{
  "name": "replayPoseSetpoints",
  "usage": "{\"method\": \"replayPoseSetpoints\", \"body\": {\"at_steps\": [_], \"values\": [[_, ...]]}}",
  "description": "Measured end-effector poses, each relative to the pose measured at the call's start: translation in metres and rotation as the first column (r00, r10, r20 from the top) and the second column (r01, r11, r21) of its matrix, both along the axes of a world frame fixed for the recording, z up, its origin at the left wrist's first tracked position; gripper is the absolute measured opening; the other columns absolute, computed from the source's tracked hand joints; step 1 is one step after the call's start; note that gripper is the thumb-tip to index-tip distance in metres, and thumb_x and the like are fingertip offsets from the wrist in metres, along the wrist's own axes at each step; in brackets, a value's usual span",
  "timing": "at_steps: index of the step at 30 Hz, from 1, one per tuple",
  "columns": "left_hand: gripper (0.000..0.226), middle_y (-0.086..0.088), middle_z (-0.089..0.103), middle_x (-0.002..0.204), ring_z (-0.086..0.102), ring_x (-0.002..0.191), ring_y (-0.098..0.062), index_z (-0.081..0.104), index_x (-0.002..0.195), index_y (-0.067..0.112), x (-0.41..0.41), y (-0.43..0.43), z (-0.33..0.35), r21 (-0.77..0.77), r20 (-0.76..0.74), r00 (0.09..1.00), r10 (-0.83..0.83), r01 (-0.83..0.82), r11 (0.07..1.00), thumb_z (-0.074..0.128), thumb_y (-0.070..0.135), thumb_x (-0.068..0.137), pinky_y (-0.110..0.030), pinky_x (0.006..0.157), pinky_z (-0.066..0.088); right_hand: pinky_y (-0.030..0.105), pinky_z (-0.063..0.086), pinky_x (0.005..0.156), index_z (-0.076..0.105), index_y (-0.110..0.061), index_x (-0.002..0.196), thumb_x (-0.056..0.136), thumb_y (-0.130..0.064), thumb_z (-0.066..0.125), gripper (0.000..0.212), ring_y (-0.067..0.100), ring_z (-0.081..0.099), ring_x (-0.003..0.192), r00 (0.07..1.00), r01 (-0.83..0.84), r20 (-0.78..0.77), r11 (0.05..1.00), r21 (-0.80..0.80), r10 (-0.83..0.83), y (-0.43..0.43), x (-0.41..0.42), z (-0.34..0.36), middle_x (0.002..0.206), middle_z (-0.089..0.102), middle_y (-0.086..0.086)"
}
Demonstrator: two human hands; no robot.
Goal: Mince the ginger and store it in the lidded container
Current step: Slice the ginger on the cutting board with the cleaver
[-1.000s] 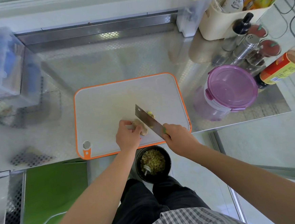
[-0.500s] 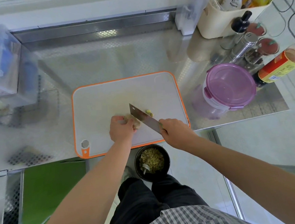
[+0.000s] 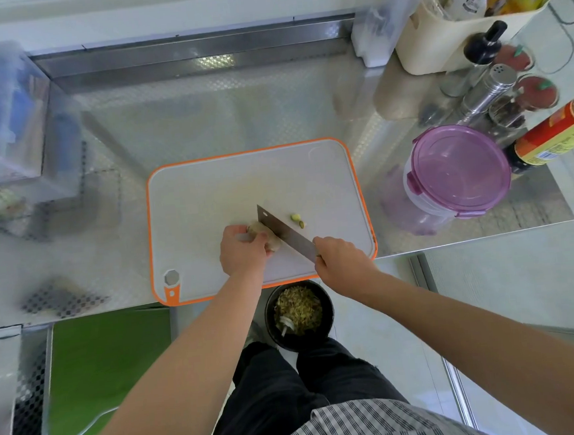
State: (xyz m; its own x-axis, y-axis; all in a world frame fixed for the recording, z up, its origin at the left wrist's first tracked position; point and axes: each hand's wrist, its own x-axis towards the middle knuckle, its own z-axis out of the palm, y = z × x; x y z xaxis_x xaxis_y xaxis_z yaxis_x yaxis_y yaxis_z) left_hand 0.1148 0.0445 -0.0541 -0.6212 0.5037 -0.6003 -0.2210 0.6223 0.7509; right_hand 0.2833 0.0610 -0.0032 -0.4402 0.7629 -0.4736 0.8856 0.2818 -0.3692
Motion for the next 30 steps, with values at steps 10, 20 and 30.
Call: {"method": "replayPoseSetpoints", "body": {"at_steps": [10, 20, 30], "values": [[0.021, 0.012, 0.058, 0.069, 0.059, 0.078, -0.017, 0.060, 0.105, 0.029, 0.001, -0.005, 0.016, -0.124, -0.364, 0.841, -0.401, 0.383, 0.915, 0.062, 0.029, 0.084, -0.028, 0.069, 0.041, 0.032, 0.030, 0.062, 0.034, -0.012, 0.082, 0.093, -0.012, 0.041, 0.013, 0.028, 0.041, 0.070, 0.984, 0.136, -0.120, 0.990, 0.027, -0.132, 0.012, -0.007, -0.009, 0.078, 0.043, 0.005], [0.025, -0.004, 0.057, 0.096, 0.055, 0.094, -0.025, 0.065, 0.102, 0.020, 0.004, -0.015, 0.007, -0.203, -0.581, 0.583, -0.568, 0.573, 0.794, 0.070, 0.018, 0.077, -0.025, 0.074, 0.038, 0.030, 0.022, 0.050, 0.029, -0.016, 0.072, 0.093, -0.011, 0.040, 0.024, 0.026, 0.040, 0.066, 0.992, 0.068, -0.106, 0.997, 0.030, -0.065, 0.009, 0.005, -0.008, 0.064, 0.033, -0.004], [0.018, -0.004, 0.058, 0.089, 0.053, 0.085, -0.022, 0.065, 0.093, 0.017, 0.003, -0.020, 0.005, -0.155, -0.673, 0.528, -0.518, 0.584, 0.797, 0.074, 0.026, 0.079, -0.023, 0.072, 0.033, 0.030, 0.020, 0.047, 0.033, -0.013, 0.079, 0.093, -0.013, 0.039, 0.016, 0.026, 0.040, 0.063, 0.996, -0.014, -0.090, 0.993, 0.116, 0.024, 0.012, 0.010, 0.010, 0.068, 0.036, -0.001]]}}
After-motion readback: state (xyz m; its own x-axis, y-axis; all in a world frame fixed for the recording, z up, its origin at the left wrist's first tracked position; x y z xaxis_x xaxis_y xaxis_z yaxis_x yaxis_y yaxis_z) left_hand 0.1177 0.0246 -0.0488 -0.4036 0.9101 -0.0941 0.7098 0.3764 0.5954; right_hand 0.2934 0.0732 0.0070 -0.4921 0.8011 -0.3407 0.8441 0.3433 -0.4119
